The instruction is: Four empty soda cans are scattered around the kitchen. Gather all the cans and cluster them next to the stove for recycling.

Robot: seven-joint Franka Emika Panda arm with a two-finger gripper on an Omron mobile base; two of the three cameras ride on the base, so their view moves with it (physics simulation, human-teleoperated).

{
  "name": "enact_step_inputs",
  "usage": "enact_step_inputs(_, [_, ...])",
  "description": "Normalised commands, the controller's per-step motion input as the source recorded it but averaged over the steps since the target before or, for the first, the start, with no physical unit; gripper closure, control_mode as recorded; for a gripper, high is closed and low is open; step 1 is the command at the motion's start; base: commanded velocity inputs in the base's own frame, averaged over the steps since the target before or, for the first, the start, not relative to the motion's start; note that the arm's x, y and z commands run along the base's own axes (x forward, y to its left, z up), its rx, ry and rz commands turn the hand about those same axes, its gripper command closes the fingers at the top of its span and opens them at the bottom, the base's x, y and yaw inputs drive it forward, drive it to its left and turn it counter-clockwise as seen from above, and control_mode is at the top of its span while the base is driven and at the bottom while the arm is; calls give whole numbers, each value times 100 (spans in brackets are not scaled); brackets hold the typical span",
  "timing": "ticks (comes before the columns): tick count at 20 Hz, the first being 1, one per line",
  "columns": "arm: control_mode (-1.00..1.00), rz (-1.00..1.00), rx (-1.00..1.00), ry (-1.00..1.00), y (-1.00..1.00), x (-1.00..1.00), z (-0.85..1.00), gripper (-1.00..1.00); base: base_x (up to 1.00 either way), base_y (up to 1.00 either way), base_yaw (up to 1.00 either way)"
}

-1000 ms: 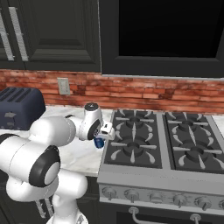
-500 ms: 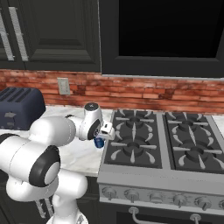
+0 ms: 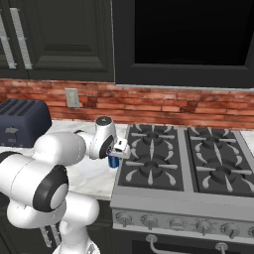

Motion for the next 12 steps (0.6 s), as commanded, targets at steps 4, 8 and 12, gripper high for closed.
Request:
enact_step_inputs(4, [-100, 0, 0, -3, 0, 0, 1, -100, 0, 0, 0])
enact_step_inputs(8, [-100, 0, 0, -7, 0, -4, 21, -100, 0, 0, 0])
enact_step_inputs(12, [-100, 0, 0, -9, 0, -4, 27, -100, 0, 0, 0])
